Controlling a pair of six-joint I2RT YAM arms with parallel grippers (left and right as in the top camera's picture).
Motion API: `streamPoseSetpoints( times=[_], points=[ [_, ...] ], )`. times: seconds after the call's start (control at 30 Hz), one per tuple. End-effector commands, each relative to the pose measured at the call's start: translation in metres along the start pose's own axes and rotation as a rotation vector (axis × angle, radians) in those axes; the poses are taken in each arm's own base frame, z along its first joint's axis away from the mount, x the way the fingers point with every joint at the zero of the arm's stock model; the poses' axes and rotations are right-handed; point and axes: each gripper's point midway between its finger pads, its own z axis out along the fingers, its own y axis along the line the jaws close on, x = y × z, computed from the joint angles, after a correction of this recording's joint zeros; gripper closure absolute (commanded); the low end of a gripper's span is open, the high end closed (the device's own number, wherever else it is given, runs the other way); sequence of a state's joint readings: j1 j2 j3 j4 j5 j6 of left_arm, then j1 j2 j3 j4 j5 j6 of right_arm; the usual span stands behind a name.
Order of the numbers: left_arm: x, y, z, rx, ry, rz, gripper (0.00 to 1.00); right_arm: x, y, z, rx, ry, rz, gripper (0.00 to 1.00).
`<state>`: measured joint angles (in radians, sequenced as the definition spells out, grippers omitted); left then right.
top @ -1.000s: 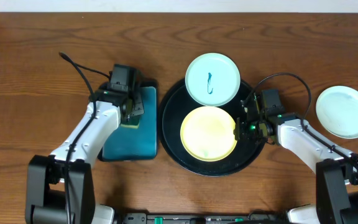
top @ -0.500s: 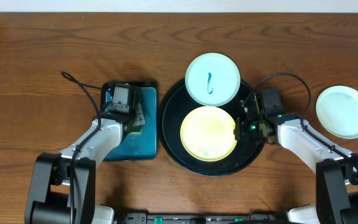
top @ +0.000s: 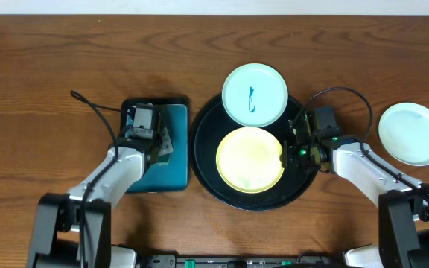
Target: Clean dirty plates on tray and stack at the side
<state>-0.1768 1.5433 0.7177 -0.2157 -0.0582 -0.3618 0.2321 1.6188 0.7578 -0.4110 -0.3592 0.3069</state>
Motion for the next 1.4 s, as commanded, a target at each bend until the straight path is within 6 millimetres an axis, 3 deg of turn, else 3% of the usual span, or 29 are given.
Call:
streamPoseSetpoints(
  times=[0.0, 0.13, 0.4, 0.5, 0.6, 0.7, 1.07, 1.37],
  points=[
    [-0.011, -0.002, -0.020, 0.016, -0.033, 0.005, 0.92, 0.003, 0.003, 0.001, -0.008, 0.007, 0.005, 0.99],
    [-0.004, -0.002, -0.029, 0.030, -0.004, 0.007, 0.92, 0.003, 0.003, 0.001, -0.008, 0.007, 0.005, 0.99],
    [0.020, -0.008, -0.020, 0.072, 0.102, 0.015, 0.93, 0.003, 0.003, 0.001, -0.010, 0.009, 0.007, 0.99],
    [0.026, -0.006, -0.013, 0.057, 0.132, 0.017, 0.92, 0.006, 0.003, 0.001, -0.009, 0.021, 0.015, 0.88],
    [0.034, -0.004, -0.004, 0.041, 0.168, 0.019, 0.92, 0.011, 0.001, 0.002, -0.004, 0.035, 0.020, 0.99],
    [0.041, -0.001, 0.002, 0.027, 0.200, 0.021, 0.92, 0.016, 0.001, 0.003, -0.011, 0.048, 0.030, 0.99],
    [0.048, 0.001, 0.007, 0.015, 0.227, 0.023, 0.92, 0.007, 0.055, -0.006, -0.320, 0.036, -0.036, 0.99],
    [0.051, 0.003, 0.006, 0.009, 0.238, 0.024, 0.92, -0.014, 0.062, -0.009, -0.351, -0.051, -0.083, 0.99]
  ],
)
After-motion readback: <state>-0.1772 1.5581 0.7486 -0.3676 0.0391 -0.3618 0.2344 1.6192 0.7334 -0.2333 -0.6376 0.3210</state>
